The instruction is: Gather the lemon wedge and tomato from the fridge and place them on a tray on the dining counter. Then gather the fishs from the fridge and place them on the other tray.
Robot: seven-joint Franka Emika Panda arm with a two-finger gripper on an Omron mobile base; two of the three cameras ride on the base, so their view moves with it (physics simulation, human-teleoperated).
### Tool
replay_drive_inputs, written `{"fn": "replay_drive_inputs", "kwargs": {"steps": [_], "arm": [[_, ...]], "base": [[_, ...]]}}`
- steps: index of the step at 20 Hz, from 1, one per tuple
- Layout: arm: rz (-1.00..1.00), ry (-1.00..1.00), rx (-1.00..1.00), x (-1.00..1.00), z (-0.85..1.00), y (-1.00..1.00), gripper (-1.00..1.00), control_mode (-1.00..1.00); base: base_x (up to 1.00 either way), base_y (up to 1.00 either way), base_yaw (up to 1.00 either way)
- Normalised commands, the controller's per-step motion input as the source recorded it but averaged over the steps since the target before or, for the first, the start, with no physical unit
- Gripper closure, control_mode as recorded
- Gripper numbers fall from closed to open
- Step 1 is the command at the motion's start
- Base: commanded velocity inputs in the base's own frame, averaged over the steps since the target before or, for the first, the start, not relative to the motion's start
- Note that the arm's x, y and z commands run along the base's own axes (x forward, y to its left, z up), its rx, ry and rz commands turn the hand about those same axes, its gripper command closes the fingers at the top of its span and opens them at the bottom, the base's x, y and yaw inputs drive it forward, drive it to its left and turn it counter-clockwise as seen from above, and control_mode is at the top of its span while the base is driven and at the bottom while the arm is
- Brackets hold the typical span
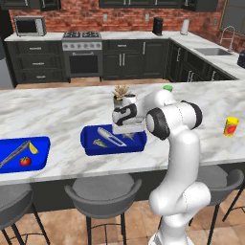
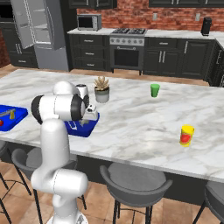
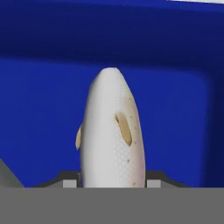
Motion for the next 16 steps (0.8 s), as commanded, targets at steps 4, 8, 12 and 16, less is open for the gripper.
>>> {"fn": "replay_drive_inputs", "kwargs": {"steps": [4,8,12,16], "arm": [[0.00,0.03,0.00,0.00,-0.14,0.00,1.00,-1.00],[0.00,0.01,0.00,-0.02,-0.01,0.00,-1.00,-1.00],[0.00,0.00,0.00,-0.13,0.05,-0.01,-1.00,-1.00],[0.00,0.00,0.00,-0.34,0.34,-0.03,-1.00,-1.00]], "base": [[0.00,0.00,0.00],[0.00,0.00,0.00],[0.00,0.00,0.00],[0.00,0.00,0.00]]}}
